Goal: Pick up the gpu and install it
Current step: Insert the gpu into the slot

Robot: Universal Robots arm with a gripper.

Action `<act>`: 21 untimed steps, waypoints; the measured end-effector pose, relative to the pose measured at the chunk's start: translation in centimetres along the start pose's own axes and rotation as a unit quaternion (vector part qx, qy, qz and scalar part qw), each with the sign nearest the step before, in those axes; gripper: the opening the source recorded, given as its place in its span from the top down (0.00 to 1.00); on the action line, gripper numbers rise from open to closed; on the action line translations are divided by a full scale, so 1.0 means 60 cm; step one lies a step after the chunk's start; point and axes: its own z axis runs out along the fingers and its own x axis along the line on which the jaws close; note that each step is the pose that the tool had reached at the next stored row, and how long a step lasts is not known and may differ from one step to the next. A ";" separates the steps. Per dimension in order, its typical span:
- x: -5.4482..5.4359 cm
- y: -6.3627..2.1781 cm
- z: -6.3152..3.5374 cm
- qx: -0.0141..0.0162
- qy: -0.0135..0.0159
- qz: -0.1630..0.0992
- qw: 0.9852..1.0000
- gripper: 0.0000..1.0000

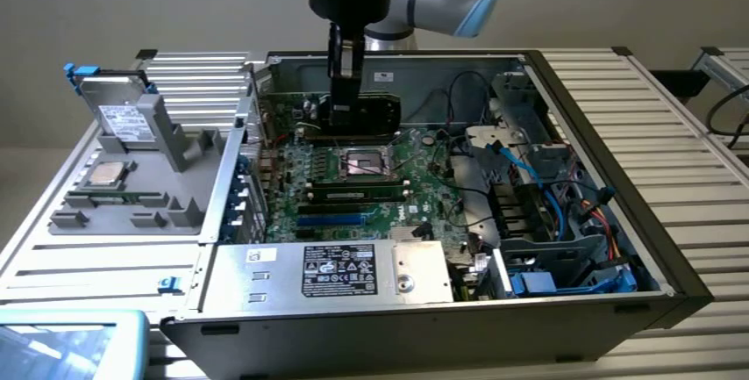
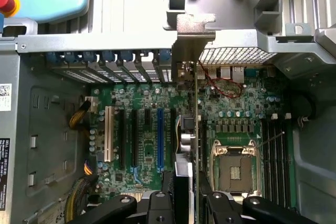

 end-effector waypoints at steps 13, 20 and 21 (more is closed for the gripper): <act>0.029 -0.004 0.033 0.000 -0.001 0.000 1.000 0.71; 0.040 -0.005 0.048 -0.002 -0.002 0.000 1.000 0.71; 0.041 -0.006 0.049 -0.002 -0.002 0.000 1.000 0.71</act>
